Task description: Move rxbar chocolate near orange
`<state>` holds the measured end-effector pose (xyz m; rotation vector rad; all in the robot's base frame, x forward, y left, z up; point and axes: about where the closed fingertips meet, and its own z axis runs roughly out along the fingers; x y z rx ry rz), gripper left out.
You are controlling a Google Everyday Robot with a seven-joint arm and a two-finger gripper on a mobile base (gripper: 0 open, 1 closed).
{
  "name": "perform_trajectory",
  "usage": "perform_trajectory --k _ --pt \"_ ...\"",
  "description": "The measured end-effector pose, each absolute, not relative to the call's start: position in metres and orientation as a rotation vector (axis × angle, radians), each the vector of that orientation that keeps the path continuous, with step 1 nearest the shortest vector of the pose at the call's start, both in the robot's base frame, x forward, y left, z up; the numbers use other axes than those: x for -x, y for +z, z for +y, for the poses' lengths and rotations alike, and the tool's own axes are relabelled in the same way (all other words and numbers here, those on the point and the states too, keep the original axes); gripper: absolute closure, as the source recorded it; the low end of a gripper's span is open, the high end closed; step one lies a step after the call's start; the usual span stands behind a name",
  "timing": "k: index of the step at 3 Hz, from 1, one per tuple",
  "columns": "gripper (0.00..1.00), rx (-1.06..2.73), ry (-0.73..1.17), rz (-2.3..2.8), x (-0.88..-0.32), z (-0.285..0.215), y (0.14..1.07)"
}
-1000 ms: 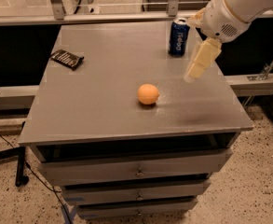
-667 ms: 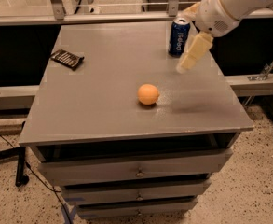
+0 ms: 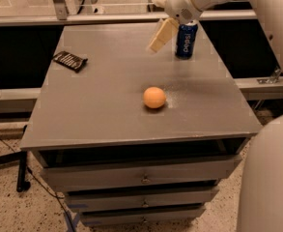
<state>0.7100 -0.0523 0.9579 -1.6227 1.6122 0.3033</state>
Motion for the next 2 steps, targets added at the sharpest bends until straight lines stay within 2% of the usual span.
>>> perform_trajectory --k 1,2 --pt "0.00 1.611 0.412 1.567 -0.725 0.005 0.958" --pt "0.00 1.558 0.440 1.606 -0.732 0.052 0.958"
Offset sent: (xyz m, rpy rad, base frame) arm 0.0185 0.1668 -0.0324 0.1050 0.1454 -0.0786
